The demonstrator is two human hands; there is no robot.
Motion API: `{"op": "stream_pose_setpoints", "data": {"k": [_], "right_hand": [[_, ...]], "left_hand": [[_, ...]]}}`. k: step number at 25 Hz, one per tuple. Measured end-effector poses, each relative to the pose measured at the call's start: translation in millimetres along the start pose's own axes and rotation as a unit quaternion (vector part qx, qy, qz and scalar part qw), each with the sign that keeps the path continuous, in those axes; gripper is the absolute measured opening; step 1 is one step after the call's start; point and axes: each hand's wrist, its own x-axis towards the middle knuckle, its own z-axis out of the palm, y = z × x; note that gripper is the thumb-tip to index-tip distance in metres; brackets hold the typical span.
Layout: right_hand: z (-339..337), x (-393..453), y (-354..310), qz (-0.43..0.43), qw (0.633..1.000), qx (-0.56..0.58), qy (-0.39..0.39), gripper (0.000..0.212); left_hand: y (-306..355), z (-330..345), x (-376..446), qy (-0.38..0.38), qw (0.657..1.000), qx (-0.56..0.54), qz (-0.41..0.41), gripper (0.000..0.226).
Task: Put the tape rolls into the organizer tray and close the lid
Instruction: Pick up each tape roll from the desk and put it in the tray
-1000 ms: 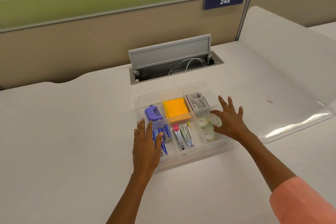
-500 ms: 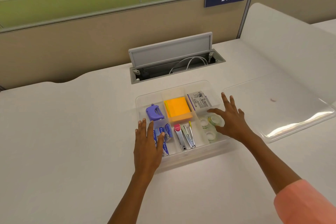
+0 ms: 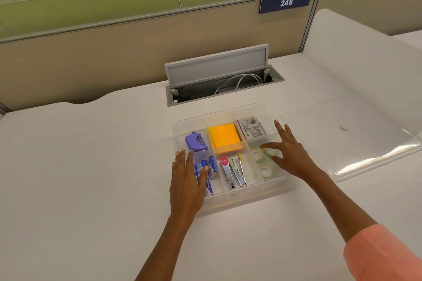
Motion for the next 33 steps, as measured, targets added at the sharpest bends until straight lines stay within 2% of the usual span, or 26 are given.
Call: {"op": "stream_pose_setpoints", "data": {"k": [7, 10, 14, 18, 23, 24, 28, 33], "right_hand": [[-11.1, -6.7, -10.9, -0.027, 0.999, 0.008, 0.042, 0.044], [-17.0, -6.3, -33.4, -0.066, 0.995, 0.039, 0.064, 0.041], [-16.5, -0.9, -82.3, -0.135, 0.984, 0.092, 0.067, 0.038], [0.4, 7.5, -147.8, -0.192, 0.972, 0.134, 0.033, 0.040], [37.7, 14.6, -246.2, -0.270, 0.949, 0.162, -0.023, 0.036], [46.4, 15.0, -265.3, -0.284, 0.944, 0.163, -0.036, 0.036], [81.9, 14.3, -336.3, -0.318, 0.927, 0.182, -0.080, 0.033], [131.5, 6.3, -410.9, -0.343, 0.910, 0.182, -0.144, 0.032]], "left_hand": [[1.0, -6.5, 5.3, 0.003, 1.000, -0.022, 0.021, 0.060], [-2.9, -14.6, 3.3, 0.039, 0.996, -0.073, 0.014, 0.056], [-24.6, -31.2, -7.1, 0.079, 0.994, -0.080, 0.009, 0.053], [-72.0, -62.5, -22.7, 0.126, 0.990, -0.052, -0.030, 0.055], [-153.0, -109.5, -59.7, 0.169, 0.980, 0.036, -0.099, 0.058], [-169.9, -121.3, -67.3, 0.174, 0.977, 0.053, -0.115, 0.062], [-236.6, -169.3, -91.9, 0.211, 0.958, 0.110, -0.164, 0.102], [-299.1, -211.9, -121.9, 0.229, 0.924, 0.160, -0.261, 0.107]]}}
